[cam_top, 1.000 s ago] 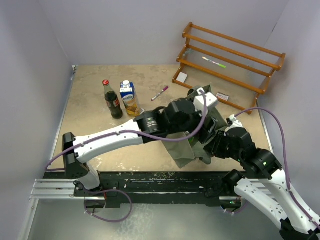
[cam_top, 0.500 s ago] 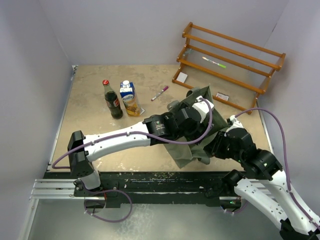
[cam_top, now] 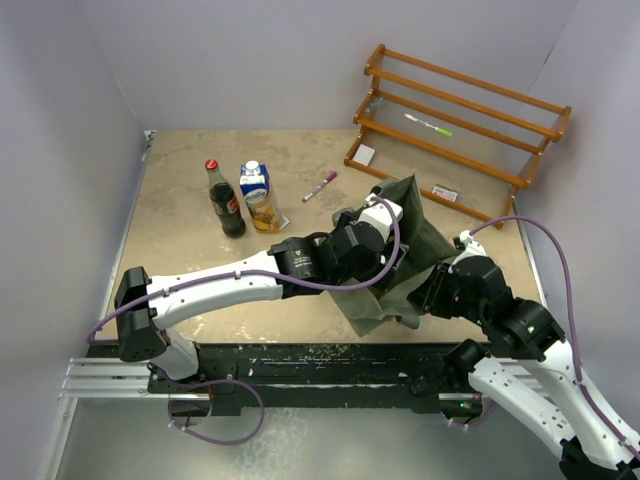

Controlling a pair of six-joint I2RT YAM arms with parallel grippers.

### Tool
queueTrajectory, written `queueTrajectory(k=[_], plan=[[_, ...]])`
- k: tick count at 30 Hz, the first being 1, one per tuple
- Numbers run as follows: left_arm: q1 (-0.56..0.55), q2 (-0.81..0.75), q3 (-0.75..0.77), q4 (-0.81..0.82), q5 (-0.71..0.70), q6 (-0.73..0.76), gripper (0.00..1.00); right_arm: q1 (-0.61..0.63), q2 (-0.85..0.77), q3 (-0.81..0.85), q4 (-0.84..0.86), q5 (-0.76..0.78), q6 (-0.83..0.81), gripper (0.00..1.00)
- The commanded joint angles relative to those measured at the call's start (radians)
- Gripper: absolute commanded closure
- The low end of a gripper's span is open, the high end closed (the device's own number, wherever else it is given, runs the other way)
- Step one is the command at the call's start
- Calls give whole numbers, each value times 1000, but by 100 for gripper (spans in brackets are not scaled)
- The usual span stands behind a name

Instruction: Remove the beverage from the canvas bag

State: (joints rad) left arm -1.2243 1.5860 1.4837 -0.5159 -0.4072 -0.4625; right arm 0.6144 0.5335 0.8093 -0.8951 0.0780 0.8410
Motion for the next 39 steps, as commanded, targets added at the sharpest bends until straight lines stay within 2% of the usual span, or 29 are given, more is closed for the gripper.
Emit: queueTrajectory(k=[1,5,13,18,24,27,32,35,39], plan=[[9,-4,-37,27,-15,-67,1,2,-11,2,-30,17,-32,73],[12,53,-25,62,-31,-41,1,2,0,11,-27,11,-41,74],[17,97,-48,111,-25,-32,17,2,-3,19,-49,11,-44,74],[17,112,-88,89,-72,-35,22,2,-32,9,-56,9,-29,74],[17,115,-152,185,-70,-10,28,2,-36,-1,-48,0,-20,74],[20,124,-153,221,-60,-2,32,3,-23,8,-45,1,-23,74],[29,124,-154,261,-45,-1,34,2,-6,17,-45,3,-33,74],[35,122,-157,270,-32,0,43,2,-4,16,-44,6,-34,74],[37,105,-154,265,-1,4,63,2,-3,9,-38,6,-35,74]])
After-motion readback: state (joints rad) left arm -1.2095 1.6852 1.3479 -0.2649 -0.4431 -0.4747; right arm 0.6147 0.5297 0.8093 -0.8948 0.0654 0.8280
